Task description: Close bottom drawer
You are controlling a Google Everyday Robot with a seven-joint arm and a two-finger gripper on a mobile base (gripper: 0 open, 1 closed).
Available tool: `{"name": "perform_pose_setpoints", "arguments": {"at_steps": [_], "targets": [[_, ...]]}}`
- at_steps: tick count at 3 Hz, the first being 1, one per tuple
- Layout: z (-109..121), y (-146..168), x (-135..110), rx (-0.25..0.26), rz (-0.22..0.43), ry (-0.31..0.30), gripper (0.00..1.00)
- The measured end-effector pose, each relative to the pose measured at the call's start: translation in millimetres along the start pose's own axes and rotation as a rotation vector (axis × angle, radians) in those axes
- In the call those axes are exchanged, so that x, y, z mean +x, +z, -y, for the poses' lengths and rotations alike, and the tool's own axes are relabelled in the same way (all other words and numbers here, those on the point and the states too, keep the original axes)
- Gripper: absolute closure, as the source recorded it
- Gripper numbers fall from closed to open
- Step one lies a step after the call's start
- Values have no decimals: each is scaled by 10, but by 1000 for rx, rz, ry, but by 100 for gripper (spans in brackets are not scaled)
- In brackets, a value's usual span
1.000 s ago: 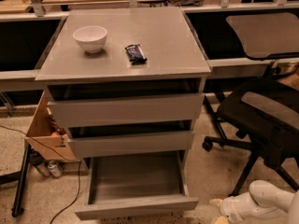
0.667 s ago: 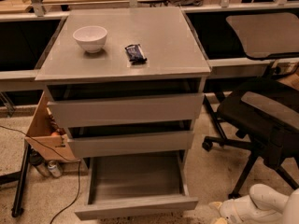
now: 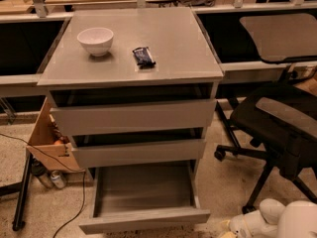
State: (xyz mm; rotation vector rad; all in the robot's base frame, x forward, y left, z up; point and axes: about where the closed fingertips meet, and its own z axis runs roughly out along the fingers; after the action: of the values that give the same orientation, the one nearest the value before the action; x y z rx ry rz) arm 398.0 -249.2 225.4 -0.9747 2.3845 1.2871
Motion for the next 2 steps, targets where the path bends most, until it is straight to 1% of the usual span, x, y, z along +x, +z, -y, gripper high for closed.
{"name": "perform_pose_setpoints", "arguments": {"at_steps": [1, 2], "targets": [[182, 130, 77, -63, 2, 56, 55], [322, 244, 115, -115, -1, 99, 80]]}}
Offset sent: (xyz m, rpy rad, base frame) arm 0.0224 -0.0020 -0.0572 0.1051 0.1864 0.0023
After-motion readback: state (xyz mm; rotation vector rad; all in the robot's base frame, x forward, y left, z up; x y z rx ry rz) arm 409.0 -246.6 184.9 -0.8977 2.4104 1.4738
